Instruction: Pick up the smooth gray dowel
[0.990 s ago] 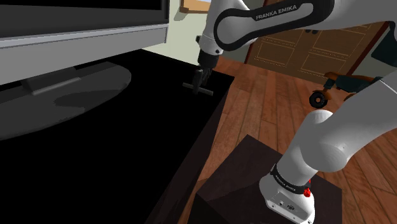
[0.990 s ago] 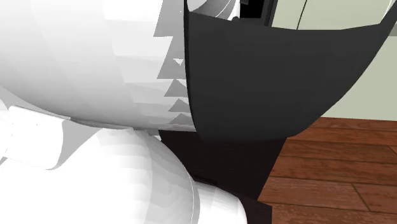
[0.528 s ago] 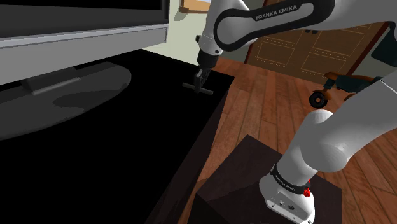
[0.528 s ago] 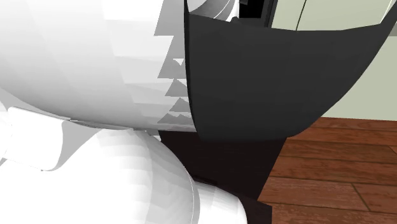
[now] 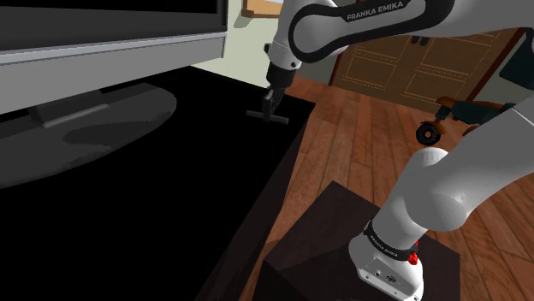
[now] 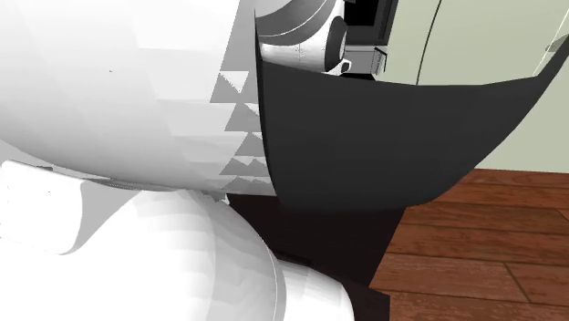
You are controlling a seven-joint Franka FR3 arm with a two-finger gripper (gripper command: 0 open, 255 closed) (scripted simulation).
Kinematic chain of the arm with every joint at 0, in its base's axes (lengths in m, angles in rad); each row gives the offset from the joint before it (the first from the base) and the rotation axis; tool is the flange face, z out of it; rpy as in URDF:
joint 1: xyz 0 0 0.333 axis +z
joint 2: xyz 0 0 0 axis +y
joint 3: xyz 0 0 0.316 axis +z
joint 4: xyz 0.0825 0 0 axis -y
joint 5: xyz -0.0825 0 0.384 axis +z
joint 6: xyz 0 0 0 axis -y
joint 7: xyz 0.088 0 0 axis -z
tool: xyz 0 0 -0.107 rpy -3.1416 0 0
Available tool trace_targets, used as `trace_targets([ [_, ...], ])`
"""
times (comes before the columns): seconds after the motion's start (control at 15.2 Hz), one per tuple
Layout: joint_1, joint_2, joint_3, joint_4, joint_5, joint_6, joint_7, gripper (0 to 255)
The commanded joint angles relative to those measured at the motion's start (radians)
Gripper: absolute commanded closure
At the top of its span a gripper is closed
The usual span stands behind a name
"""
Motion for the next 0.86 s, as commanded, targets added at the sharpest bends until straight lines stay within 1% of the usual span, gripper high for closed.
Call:
trace_targets([
  [0.0, -0.001, -0.005, -0.001, 0.023, 0.0, -0.029, -0.001, 255],
  [0.66, -0.001, -0.022, -0.001, 0.143, -0.001, -0.167, 0.001, 255],
  [0.79, -0.001, -0.023, -0.001, 0.145, -0.001, -0.169, 0.001, 255],
])
